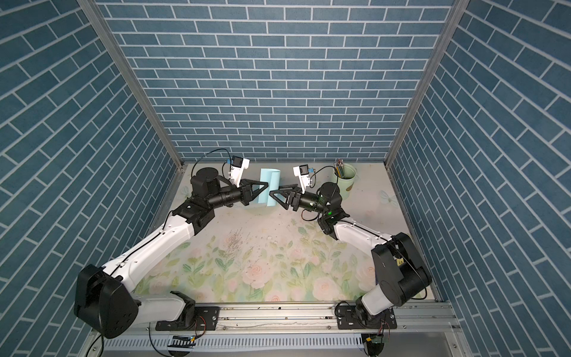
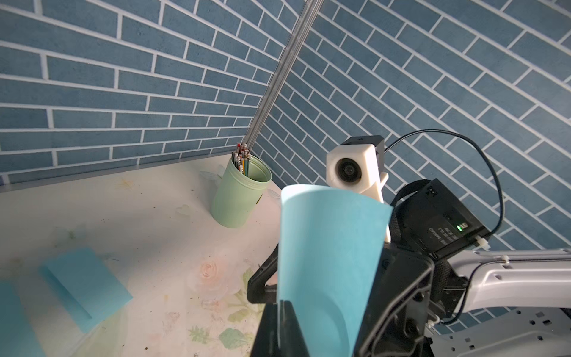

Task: Fold the square paper along the opposite sides
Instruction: Fold the paper.

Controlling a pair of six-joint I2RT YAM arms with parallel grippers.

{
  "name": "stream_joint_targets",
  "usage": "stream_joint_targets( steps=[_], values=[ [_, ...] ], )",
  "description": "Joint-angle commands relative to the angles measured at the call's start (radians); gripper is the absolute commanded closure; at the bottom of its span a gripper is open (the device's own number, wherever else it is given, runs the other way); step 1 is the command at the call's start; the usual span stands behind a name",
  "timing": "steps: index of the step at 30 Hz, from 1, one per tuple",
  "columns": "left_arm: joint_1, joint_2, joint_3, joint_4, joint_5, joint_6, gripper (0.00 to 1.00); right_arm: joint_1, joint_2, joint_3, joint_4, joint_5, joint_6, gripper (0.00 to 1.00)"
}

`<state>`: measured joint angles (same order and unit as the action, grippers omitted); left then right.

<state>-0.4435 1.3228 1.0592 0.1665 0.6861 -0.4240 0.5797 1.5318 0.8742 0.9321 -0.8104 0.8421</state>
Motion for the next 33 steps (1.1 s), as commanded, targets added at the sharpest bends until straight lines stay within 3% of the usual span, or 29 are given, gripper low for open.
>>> stream_joint_targets(
  steps=[1, 10, 19, 33],
  values=[
    [0.006, -0.016, -0.023, 0.079, 0.048, -0.034, 1.00, 0.021, 0.008, 0.039, 0.119, -0.046, 0.041, 0.25],
    [0.003, -0.037, -0.084, 0.231, 0.081, -0.120, 1.00, 0.037, 0.037, 0.054, 0.180, -0.085, 0.075, 0.30],
    [0.003, -0.046, -0.097, 0.279, 0.105, -0.148, 0.99, 0.041, 0.063, 0.061, 0.245, -0.125, 0.129, 0.43],
    [-0.024, -0.036, -0.120, 0.342, 0.122, -0.173, 0.95, 0.047, 0.083, 0.074, 0.281, -0.153, 0.169, 0.44]
  ],
)
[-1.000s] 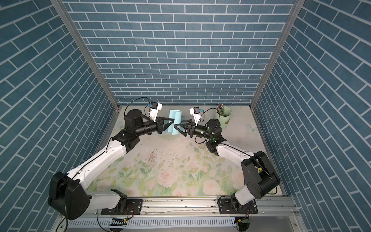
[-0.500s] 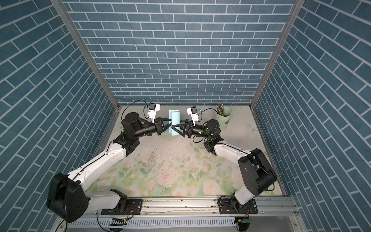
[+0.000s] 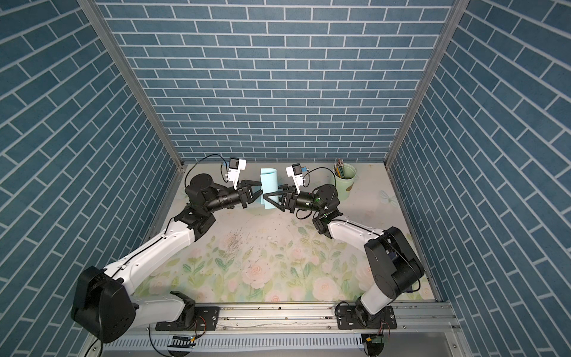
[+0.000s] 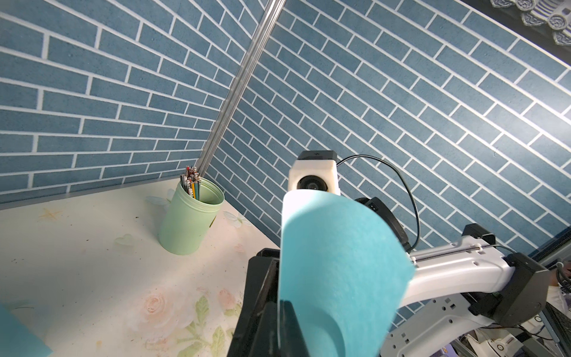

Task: Fold the square paper along the opposite sides
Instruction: Fold the paper.

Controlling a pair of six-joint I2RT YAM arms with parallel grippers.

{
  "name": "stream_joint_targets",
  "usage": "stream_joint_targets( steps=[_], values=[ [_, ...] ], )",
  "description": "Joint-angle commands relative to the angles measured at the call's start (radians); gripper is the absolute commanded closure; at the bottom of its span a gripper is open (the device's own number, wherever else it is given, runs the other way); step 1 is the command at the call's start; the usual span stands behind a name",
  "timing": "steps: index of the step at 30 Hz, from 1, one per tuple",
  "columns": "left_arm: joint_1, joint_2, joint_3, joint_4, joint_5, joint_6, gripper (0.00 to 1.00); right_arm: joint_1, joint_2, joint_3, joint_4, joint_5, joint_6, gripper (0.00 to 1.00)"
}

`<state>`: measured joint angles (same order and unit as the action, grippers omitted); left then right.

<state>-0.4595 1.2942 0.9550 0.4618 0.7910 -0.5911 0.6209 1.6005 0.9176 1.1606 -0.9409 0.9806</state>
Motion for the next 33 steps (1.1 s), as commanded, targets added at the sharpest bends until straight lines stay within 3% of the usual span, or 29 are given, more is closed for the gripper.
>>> stream_joint_targets(
  steps=[1, 9, 17, 25, 26, 27, 28, 30, 33],
  values=[
    [-0.010, -0.008, -0.019, 0.050, 0.019, -0.005, 0.94, 0.006, 0.016, 0.032, 0.053, -0.026, 0.032, 0.44],
    [-0.009, -0.029, -0.029, 0.024, 0.010, 0.029, 0.87, 0.003, 0.010, 0.033, 0.049, -0.040, 0.031, 0.56],
    [-0.008, -0.049, -0.009, -0.052, -0.019, 0.084, 0.72, -0.007, -0.009, 0.031, 0.038, -0.058, 0.031, 0.69],
    [-0.001, -0.060, 0.026, -0.164, -0.104, 0.150, 0.65, -0.031, -0.031, 0.019, 0.026, -0.073, 0.031, 0.74],
    [0.000, -0.061, 0.031, -0.182, -0.122, 0.155, 0.66, -0.035, -0.033, 0.016, 0.027, -0.076, 0.032, 0.75],
    [0.000, -0.060, 0.036, -0.193, -0.136, 0.157, 0.75, -0.035, -0.034, 0.015, 0.026, -0.078, 0.032, 0.75],
    [0.000, -0.057, 0.039, -0.199, -0.146, 0.155, 0.96, -0.035, -0.036, 0.016, 0.028, -0.082, 0.032, 0.73],
    [0.000, -0.055, 0.037, -0.198, -0.163, 0.144, 1.00, -0.035, -0.037, 0.017, 0.032, -0.091, 0.036, 0.68],
    [-0.001, -0.049, 0.026, -0.168, -0.149, 0.127, 1.00, -0.036, -0.039, 0.016, 0.047, -0.105, 0.042, 0.51]
  ],
)
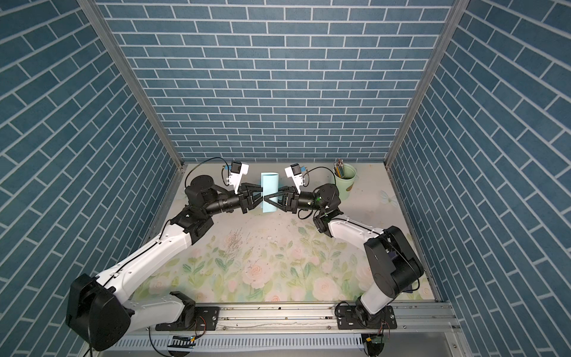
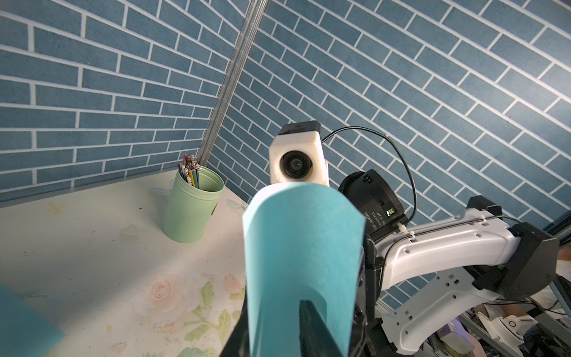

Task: Fold the square paper along the opposite sides
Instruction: Fold the paper.

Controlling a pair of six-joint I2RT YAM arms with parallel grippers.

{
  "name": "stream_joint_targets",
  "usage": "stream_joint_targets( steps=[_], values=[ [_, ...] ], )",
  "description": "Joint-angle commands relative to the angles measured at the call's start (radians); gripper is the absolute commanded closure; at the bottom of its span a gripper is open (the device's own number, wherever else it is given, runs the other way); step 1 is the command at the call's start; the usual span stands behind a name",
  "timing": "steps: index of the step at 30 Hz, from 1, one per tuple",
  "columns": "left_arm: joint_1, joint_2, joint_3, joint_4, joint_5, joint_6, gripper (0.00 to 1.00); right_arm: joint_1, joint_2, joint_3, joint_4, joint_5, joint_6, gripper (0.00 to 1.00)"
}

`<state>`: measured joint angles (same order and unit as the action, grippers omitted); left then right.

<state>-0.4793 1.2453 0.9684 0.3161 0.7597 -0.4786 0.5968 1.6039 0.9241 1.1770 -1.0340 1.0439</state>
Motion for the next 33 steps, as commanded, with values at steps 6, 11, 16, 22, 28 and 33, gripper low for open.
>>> stream_joint_targets(
  steps=[6, 11, 16, 22, 28, 33],
  values=[
    [0.020, -0.016, -0.016, 0.016, -0.116, 0.014, 1.00, -0.016, -0.051, -0.013, 0.090, -0.070, -0.018, 0.32],
    [0.020, -0.033, -0.030, 0.007, -0.149, 0.026, 1.00, -0.037, -0.061, -0.043, 0.102, -0.075, -0.021, 0.29],
    [0.020, -0.041, -0.045, 0.066, -0.133, -0.008, 1.00, -0.038, -0.062, -0.057, 0.107, -0.063, -0.019, 0.29],
    [0.018, -0.026, -0.089, 0.293, -0.051, -0.147, 1.00, -0.028, -0.035, -0.034, 0.124, -0.047, -0.014, 0.29],
    [0.018, -0.014, -0.112, 0.423, -0.013, -0.241, 1.00, -0.017, 0.011, -0.003, 0.140, -0.052, -0.003, 0.27],
    [0.006, -0.002, -0.117, 0.455, 0.000, -0.262, 1.00, -0.005, 0.034, 0.022, 0.180, -0.058, 0.029, 0.25]
  ],
)
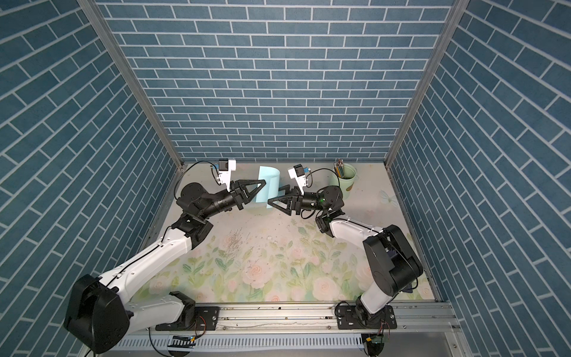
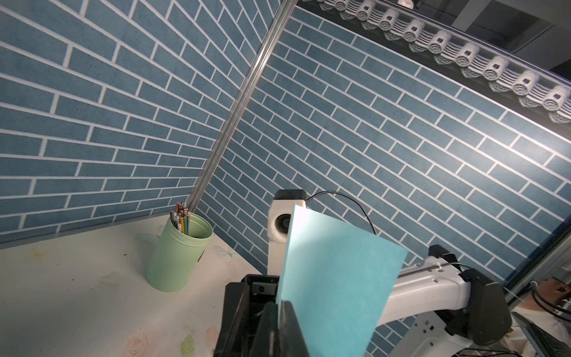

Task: Fold the square paper along the opposite sides
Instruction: Fold the paper.

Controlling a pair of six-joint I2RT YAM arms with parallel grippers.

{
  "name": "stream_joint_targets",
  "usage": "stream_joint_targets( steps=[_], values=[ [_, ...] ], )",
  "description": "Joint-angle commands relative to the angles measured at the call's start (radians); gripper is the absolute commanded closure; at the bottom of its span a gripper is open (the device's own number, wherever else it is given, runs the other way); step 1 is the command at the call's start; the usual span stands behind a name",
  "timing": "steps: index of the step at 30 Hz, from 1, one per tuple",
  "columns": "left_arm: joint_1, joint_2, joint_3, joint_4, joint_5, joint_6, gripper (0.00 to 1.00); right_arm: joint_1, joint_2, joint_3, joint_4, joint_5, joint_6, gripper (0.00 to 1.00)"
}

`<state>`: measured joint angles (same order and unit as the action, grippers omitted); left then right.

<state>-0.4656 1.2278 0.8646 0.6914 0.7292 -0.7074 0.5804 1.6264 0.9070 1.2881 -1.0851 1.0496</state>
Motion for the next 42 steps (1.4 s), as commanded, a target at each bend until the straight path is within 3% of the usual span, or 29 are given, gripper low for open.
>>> stream_joint_targets(
  steps=[1, 12, 27, 37, 42],
  values=[
    [-0.012, 0.016, -0.015, 0.083, 0.031, -0.035, 1.00, 0.015, 0.013, 0.044, 0.069, -0.007, 0.023, 0.25],
    [-0.039, 0.032, -0.033, 0.139, 0.035, -0.059, 1.00, 0.047, 0.039, 0.093, 0.070, -0.025, 0.043, 0.32],
    [-0.041, 0.016, -0.030, 0.106, 0.032, -0.036, 1.00, 0.053, 0.055, 0.092, 0.122, -0.048, 0.091, 0.63],
    [-0.041, -0.014, 0.007, -0.040, -0.008, 0.066, 1.00, 0.051, 0.040, 0.085, 0.121, -0.061, 0.094, 0.85],
    [-0.039, -0.030, 0.023, -0.111, -0.047, 0.124, 0.84, 0.049, 0.032, 0.080, 0.116, -0.065, 0.095, 0.96]
  ],
)
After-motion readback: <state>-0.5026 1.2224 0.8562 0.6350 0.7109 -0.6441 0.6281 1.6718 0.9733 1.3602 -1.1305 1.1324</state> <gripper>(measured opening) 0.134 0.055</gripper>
